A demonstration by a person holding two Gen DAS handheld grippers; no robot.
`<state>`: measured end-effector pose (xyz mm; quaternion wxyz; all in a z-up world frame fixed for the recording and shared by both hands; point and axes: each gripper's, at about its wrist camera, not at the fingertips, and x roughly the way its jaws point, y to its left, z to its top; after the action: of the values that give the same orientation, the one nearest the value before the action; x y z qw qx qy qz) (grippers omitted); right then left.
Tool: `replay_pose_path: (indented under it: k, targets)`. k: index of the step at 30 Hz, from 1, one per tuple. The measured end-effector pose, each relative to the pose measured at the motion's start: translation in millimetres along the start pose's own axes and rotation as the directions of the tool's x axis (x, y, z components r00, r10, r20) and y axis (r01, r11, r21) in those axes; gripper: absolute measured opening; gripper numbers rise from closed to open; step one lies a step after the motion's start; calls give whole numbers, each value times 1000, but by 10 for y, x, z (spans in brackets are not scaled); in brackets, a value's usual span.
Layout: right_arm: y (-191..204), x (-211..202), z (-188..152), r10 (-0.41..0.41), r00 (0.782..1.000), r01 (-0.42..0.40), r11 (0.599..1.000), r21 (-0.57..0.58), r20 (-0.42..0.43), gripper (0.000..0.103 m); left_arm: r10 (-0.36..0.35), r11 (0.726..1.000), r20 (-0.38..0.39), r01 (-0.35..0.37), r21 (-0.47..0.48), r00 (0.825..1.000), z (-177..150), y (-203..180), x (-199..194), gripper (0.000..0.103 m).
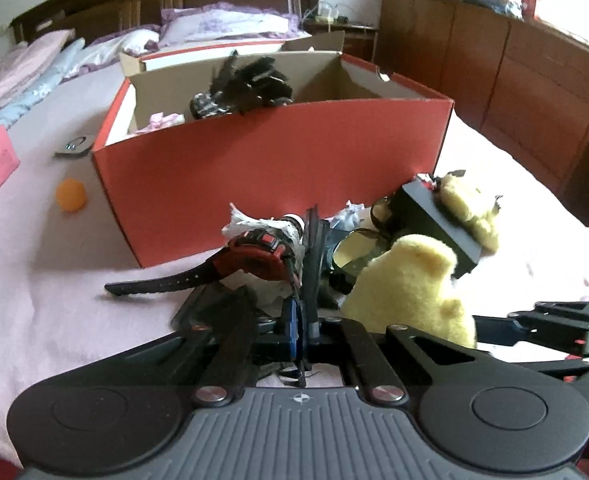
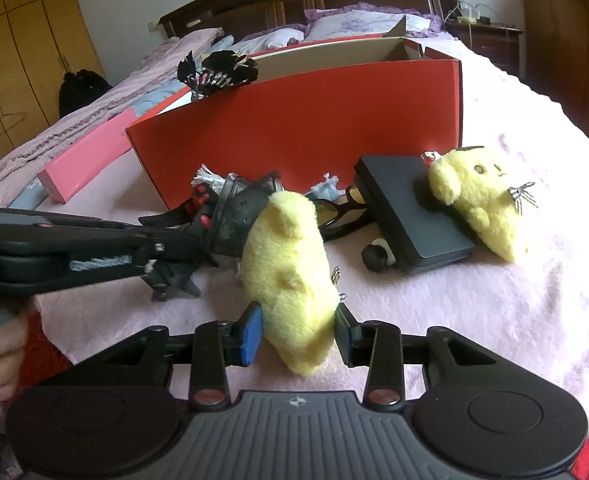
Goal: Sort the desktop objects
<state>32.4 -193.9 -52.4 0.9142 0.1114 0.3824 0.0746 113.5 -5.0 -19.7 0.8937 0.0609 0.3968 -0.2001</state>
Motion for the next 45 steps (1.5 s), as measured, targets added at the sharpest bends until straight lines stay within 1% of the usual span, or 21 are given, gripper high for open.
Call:
replay_pose_path:
  k: [4,6,9,11,13,15,16,19,20,21,23,26,29,32,33,35,37,41,45]
  targets:
    - [10,-7,-20,0,1000,0,1000,-5,1,40,-10,1000,45,10,-12,999,-14,4,-271,2]
    - [15,-10,-26,-1,1000,1,1000,-4,1,41,-26,1000,61,26,5,998,-25,-19,-419,2]
    - [18,-13,-33,-1,1000,1,1000,-2,2,41,-17,999,57,15,33,998,-51,-71,-508,3]
    - [25,-17,-40,-2,1000,2,1000,-1,1,41,-2,999,46,1,35,999,-61,-80,-489,6]
    - [35,-23,-50,-3,1000,3,1000,-3,-1,41,16,1000,23,-17,15,1000,-62,-45,-418,10]
    - [42,-29,-63,-4,1000,4,1000,-12,-4,40,23,1000,4,-23,-19,1000,-55,13,-317,18]
    - [44,-30,-69,-6,1000,6,1000,-16,-5,40,19,999,-3,-19,-30,1000,-45,38,-265,20]
    - [31,-41,-63,-20,1000,20,1000,-3,-7,40,15,1000,-19,-15,-21,1000,-33,46,-145,26]
    - [46,-77,-42,-35,999,35,999,-7,4,40,19,1000,-20,-19,-13,1000,-41,37,-127,32]
    - [80,-130,-13,-41,999,42,999,-30,25,40,22,1000,-20,-22,-7,1000,-52,29,-114,41]
    - [149,-235,46,-52,996,57,996,-75,67,40,22,1000,-16,-23,-15,1000,-98,25,-110,50]
    - [243,-302,145,-54,993,67,989,-129,101,40,27,999,-24,-28,-25,999,-158,29,-95,53]
    - [315,-315,235,-21,994,36,990,-140,108,40,43,998,-33,-44,-38,999,-219,65,-109,65]
    - [394,-267,287,6,995,10,986,-166,95,40,45,997,-39,-47,-58,998,-261,109,-126,66]
    - [409,-241,283,8,996,6,986,-165,87,40,49,997,-38,-51,-54,998,-267,109,-131,64]
    - [384,-191,285,23,998,-15,992,-126,65,40,66,997,-30,-67,-23,997,-269,73,-143,59]
    - [390,-113,307,56,998,-52,994,-96,30,40,81,997,-31,-81,6,996,-282,44,-146,59]
    - [485,93,382,126,991,-129,989,-67,-44,40,81,997,-64,-81,-4,995,-390,87,-140,57]
    - [587,403,458,117,986,-122,992,-31,-114,40,93,994,-96,-97,-42,991,-519,181,-157,57]
